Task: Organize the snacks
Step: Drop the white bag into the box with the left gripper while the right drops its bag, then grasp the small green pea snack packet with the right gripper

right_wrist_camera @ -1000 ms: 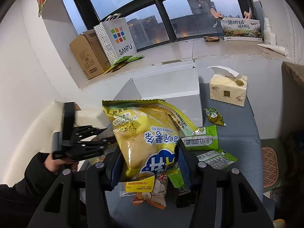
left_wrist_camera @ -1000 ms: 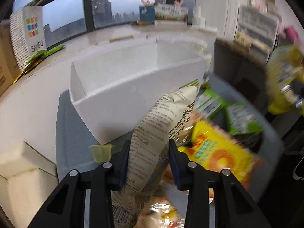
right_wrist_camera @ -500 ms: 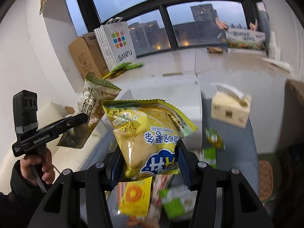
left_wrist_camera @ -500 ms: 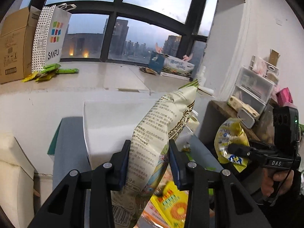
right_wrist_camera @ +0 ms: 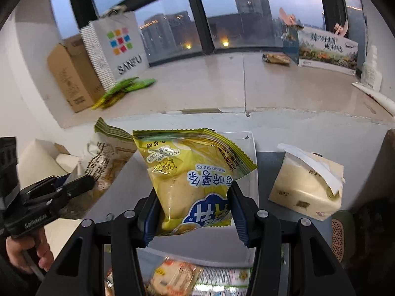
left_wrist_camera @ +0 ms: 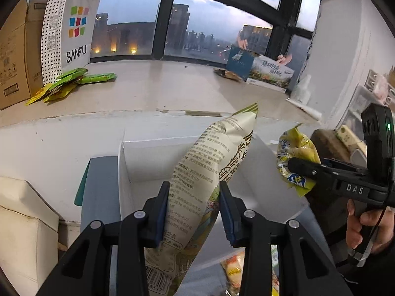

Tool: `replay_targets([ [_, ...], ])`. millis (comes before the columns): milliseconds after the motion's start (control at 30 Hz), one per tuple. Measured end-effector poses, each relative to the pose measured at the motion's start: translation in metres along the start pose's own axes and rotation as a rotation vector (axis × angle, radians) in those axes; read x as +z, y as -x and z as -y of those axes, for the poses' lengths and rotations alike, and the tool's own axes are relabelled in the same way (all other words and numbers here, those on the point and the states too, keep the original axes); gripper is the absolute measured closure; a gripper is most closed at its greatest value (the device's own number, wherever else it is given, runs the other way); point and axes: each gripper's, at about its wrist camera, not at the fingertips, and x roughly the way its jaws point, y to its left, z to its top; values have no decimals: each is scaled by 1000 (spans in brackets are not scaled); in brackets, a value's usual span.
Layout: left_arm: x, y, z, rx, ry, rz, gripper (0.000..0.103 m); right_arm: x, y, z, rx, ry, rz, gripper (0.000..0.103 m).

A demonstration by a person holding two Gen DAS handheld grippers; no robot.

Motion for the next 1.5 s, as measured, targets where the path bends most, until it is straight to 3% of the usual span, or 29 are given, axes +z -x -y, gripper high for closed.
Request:
replay_targets([
  [100, 5, -14, -2, 15, -1, -42, 54, 7, -12, -4, 13, 31, -12, 45],
  [133, 6, -17, -3, 29, 0, -54, 35, 8, -15, -5, 8, 35, -18, 40],
  [167, 6, -17, -4, 42, 0, -54, 7, 10, -17, -5, 0, 30, -22, 17],
  [200, 5, -13, -5, 59, 3, -30, 0, 10, -17, -3, -15, 12, -18, 5],
  [233, 4, -8, -6, 70, 5, -3, 0, 10, -16, -1, -18, 2, -4, 0],
  [433, 0, 16, -9, 43, 26, 4, 0, 3, -5, 7, 1, -10, 0, 0],
  [567, -10, 35, -4, 71, 11, 23, 0, -6, 14, 5, 10, -24, 41, 0],
  [767, -39, 72, 3, 44, 8, 38, 0, -31, 59, -9, 76, -4, 73, 0],
  [900, -71, 100, 12, 77, -10, 52, 0, -62, 96, -18, 96, 48, 106, 0],
  [1000, -100, 117, 18, 38, -13, 41, 0, -89, 117, -20, 95, 89, 120, 0],
  [1133, -132, 129, 18, 42, 16, 27, 0, -134, 136, -9, 52, 91, 116, 0],
  [1300, -161, 136, 18, -54, 56, 14, 0, -182, 139, 21, 95, -53, 93, 0],
  [1367, -165, 140, 22, -57, 44, 23, 0, -198, 135, 34, 94, -112, 99, 0],
  [1500, -169, 142, 30, -39, 7, 26, 0, -205, 118, 46, 27, -60, 101, 0],
])
